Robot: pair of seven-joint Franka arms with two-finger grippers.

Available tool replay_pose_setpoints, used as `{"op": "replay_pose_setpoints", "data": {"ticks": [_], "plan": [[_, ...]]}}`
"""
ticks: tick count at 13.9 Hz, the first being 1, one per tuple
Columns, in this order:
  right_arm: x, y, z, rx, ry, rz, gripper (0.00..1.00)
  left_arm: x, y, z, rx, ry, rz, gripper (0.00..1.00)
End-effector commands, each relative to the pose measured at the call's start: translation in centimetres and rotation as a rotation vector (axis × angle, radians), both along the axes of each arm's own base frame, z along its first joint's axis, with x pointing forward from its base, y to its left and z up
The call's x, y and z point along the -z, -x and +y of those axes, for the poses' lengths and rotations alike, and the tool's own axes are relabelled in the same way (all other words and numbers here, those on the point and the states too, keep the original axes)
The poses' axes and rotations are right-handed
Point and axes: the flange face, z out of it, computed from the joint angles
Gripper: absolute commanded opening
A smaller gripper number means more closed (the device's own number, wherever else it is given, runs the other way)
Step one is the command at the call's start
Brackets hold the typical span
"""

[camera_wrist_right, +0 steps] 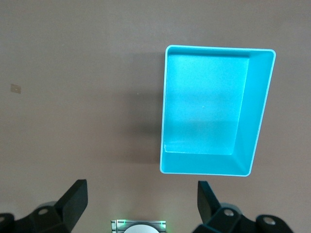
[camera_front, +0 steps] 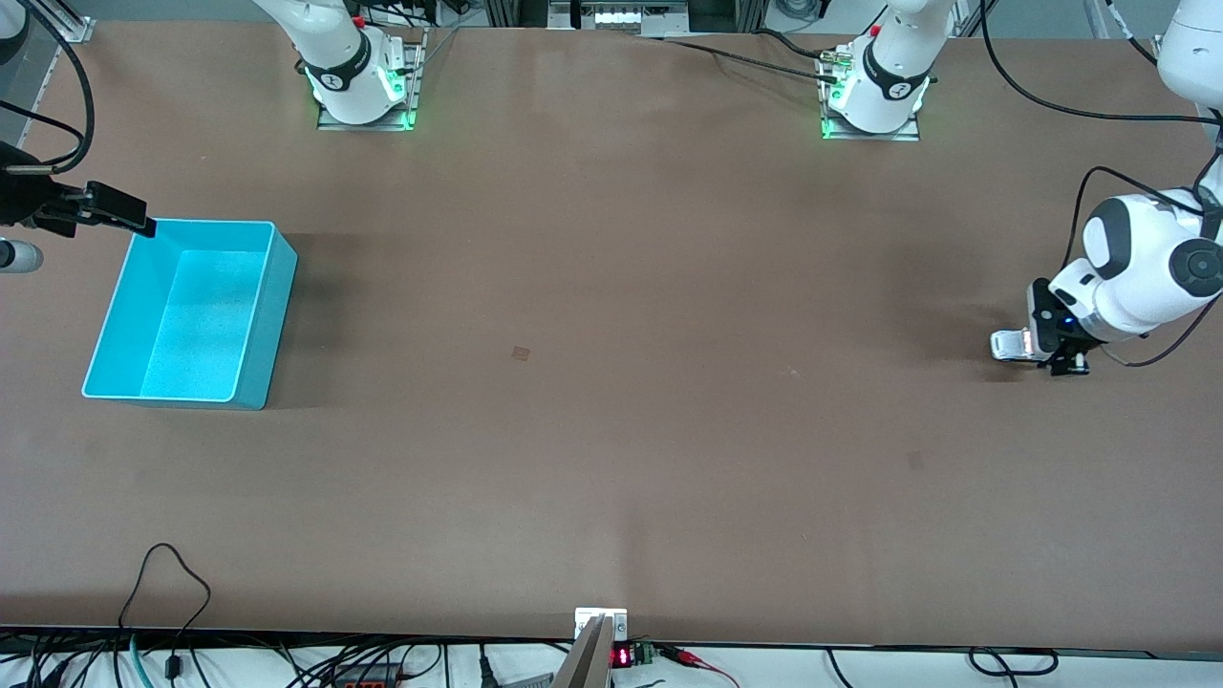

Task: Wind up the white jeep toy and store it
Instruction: 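Carry the jeep toward the table middle and release it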

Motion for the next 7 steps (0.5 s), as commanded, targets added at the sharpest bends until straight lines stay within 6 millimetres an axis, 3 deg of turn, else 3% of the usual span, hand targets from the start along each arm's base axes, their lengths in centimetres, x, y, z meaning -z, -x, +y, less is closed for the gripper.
{"op": "replay_pose_setpoints", "data": {"ticks": [1,7], "plan": [[-0.5,0.1,-0.1,-0.011,-0.01,0.005,1.0,-6.3,-1.2,-3.0,0.046,-0.02,0.027,1.0],[-0.5,0.1,-0.2,-0.009,-0.01,0.005,1.0,-13.4,-0.6,-5.2,-0.031,0.01,0.098,1.0]]}}
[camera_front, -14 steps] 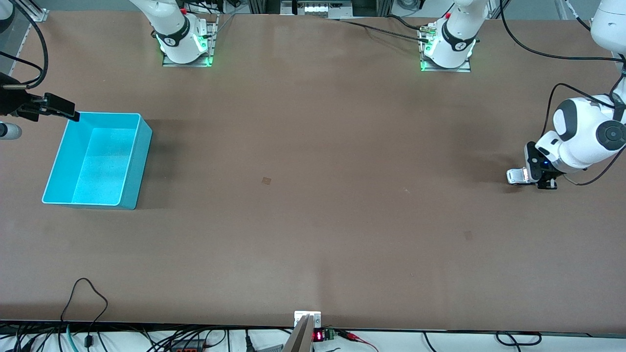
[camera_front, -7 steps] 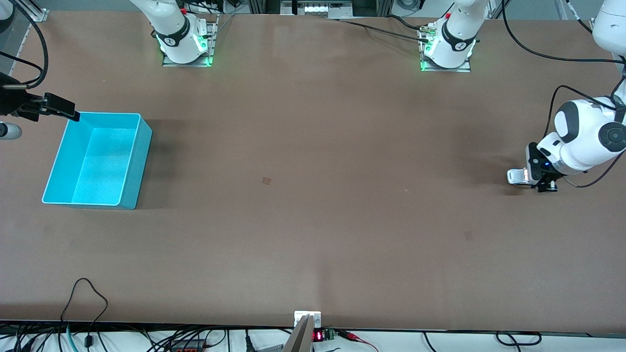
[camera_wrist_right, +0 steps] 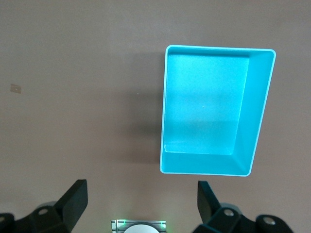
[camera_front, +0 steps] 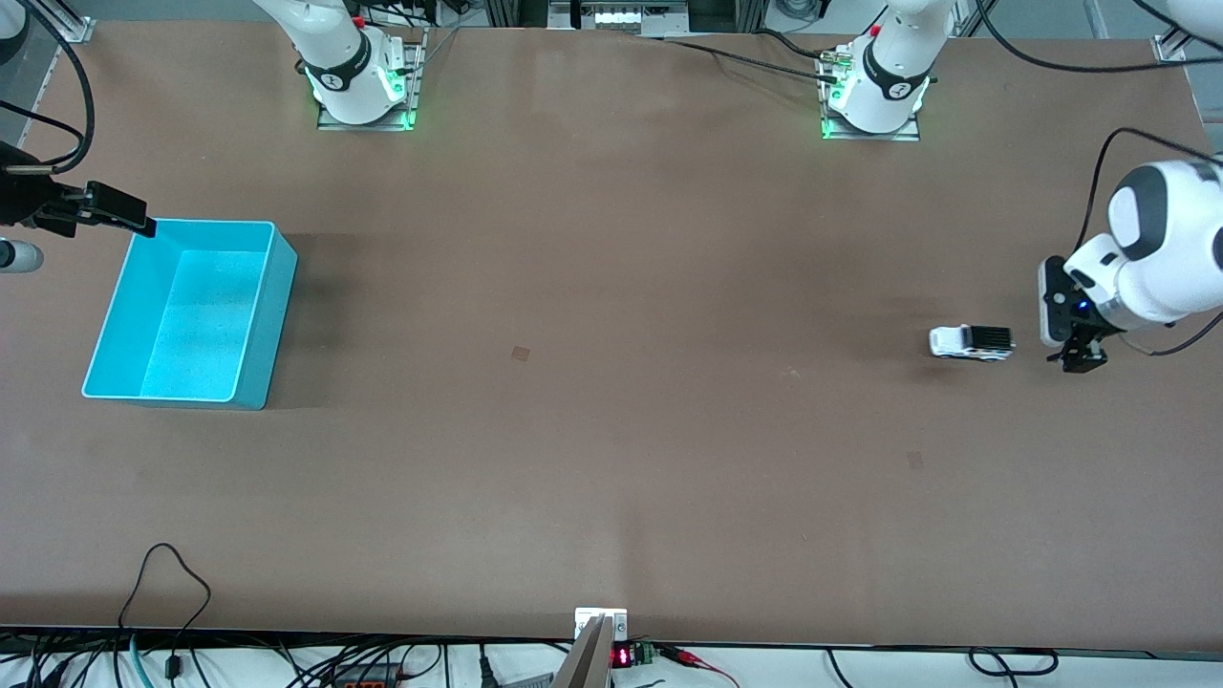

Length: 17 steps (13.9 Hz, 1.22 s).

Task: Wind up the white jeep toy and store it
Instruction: 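Carry the jeep toward the table middle and release it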

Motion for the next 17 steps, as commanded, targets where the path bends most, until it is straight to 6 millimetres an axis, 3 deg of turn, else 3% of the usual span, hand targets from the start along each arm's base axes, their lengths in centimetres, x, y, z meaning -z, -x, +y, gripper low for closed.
{"op": "replay_pose_setpoints", "data": {"ticks": [1,4,9,17], "plan": [[-0.4,0.2,-0.1,-0.012,-0.01,0.007,1.0,-2.9,-0.1,-1.1,-0.001,0.012,0.01,1.0],[-0.5,0.1,-0.2,-0.011,-0.01,0.006,1.0,-5.3,-1.1,-3.4,0.002,0.035,0.001,1.0],[-0.4,0.2,-0.2,-0.009,-0.01,0.007,1.0,-7.5,-3.0,-6.4,0.017,0.074,-0.013,1.0],[0.1,-0.1,-0.2,-0.009,-0.01,0.015,1.0,-8.1,-4.3,-9.9,-0.012,0.106,-0.035,1.0]]}}
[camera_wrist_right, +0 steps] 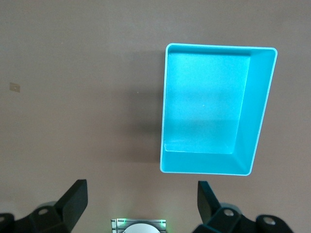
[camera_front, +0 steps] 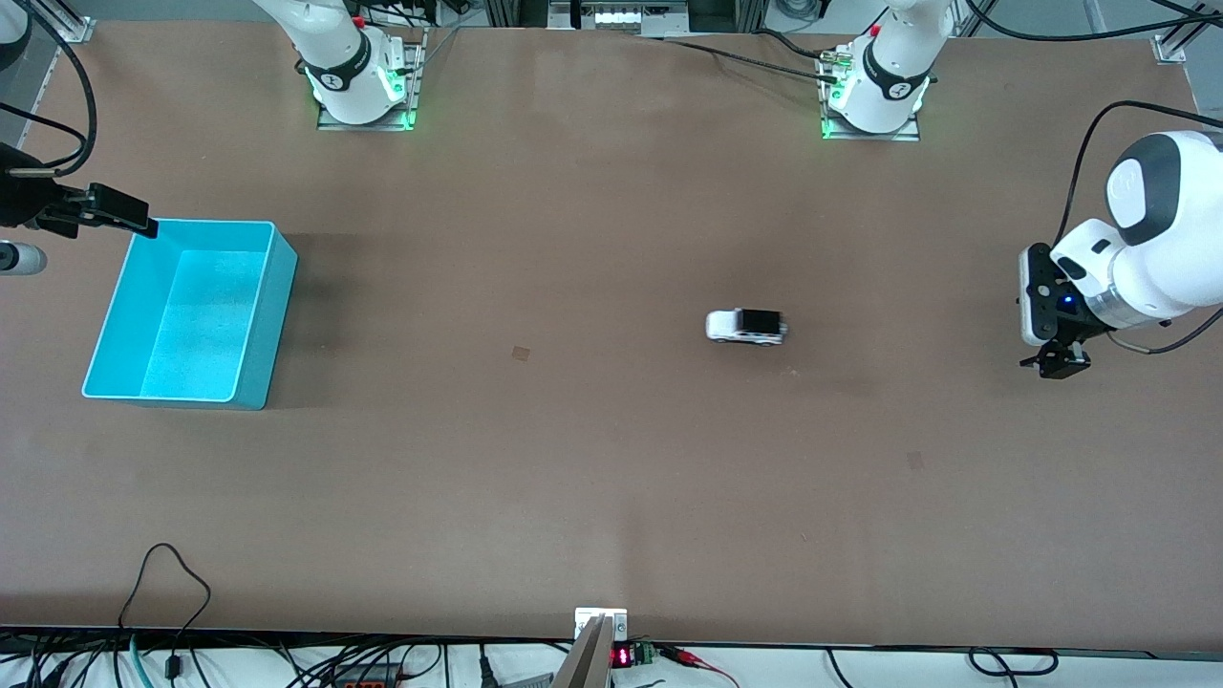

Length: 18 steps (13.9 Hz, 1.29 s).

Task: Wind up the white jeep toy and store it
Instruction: 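Carry the jeep toward the table middle and release it, then withdraw the left gripper while the right gripper reaches the jeep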

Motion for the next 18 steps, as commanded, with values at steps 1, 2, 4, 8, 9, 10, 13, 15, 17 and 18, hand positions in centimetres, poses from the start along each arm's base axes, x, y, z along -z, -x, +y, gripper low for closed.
{"op": "replay_pose_setpoints", "data": {"ticks": [1,2,4,8,9,10,13,15,17,18], "plan": [[-0.3,0.0,-0.2,-0.009,-0.01,0.007,1.0,-0.7,-0.6,-1.1,-0.033,0.014,0.004,1.0],[-0.3,0.0,-0.2,-0.009,-0.01,0.007,1.0,-0.7,-0.6,-1.3,-0.049,0.013,0.004,1.0],[-0.2,0.0,-0.1,-0.01,-0.01,0.008,1.0,-0.8,-0.8,-2.1,-0.073,0.011,0.001,1.0],[0.0,0.0,-0.2,-0.009,-0.011,0.019,1.0,-1.1,-1.3,-4.1,-0.148,0.013,-0.006,1.0],[0.1,0.1,-0.2,-0.009,-0.011,0.023,1.0,-1.2,-1.3,-4.6,-0.166,0.011,-0.007,1.0],[0.2,0.0,-0.2,-0.01,-0.012,0.025,1.0,-1.2,-1.4,-5.1,-0.192,0.009,-0.008,1.0],[1.2,-0.4,-0.3,-0.012,-0.012,0.043,1.0,-2.7,-1.9,-6.8,-0.283,0.004,-0.035,1.0],[2.1,-0.7,-0.2,-0.015,-0.013,0.063,1.0,-3.3,-2.2,-7.3,-0.352,0.005,-0.049,1.0],[2.3,-0.6,-0.3,-0.01,-0.014,0.079,1.0,-3.5,-2.3,-8.3,-0.442,0.021,-0.046,1.0],[2.8,-0.7,-0.3,-0.01,-0.015,0.089,1.0,-3.8,-2.4,-9.0,-0.479,0.021,-0.052,1.0]]}}
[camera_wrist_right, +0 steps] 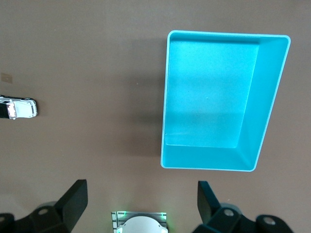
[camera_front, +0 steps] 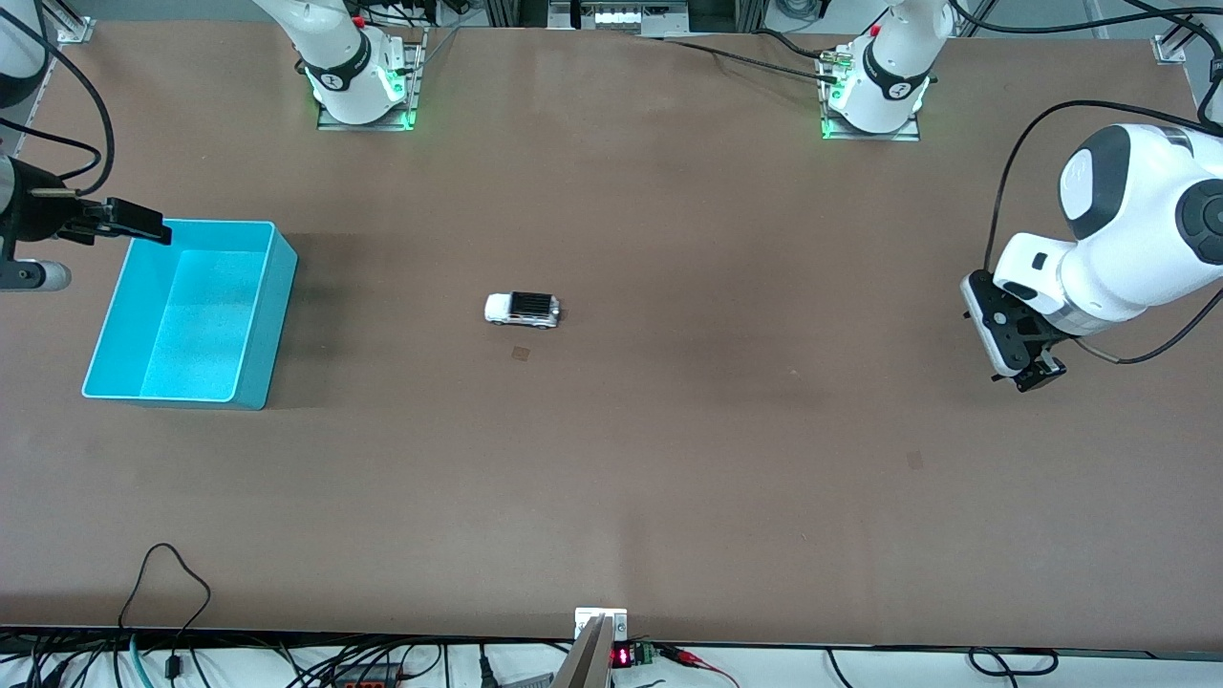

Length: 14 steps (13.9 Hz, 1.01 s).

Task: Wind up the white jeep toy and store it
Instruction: 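Withdraw the left gripper while the right gripper reaches the jeep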

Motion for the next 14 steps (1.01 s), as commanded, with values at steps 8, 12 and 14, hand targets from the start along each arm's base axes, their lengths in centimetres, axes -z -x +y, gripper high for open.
{"op": "replay_pose_setpoints", "data": {"ticks": [8,12,14], "plan": [[4.0,-0.4,-1.8,0.025,-0.01,0.135,1.0,-3.5,-1.0,-6.1,-0.336,0.017,-0.007,1.0],[5.1,-0.3,-2.1,0.043,-0.009,0.151,1.0,-5.7,-1.8,-5.4,-0.616,0.026,-0.035,1.0],[5.3,0.2,-2.0,0.062,-0.006,0.152,1.0,-7.7,-2.4,-4.5,-0.768,0.036,-0.069,1.0]]}}
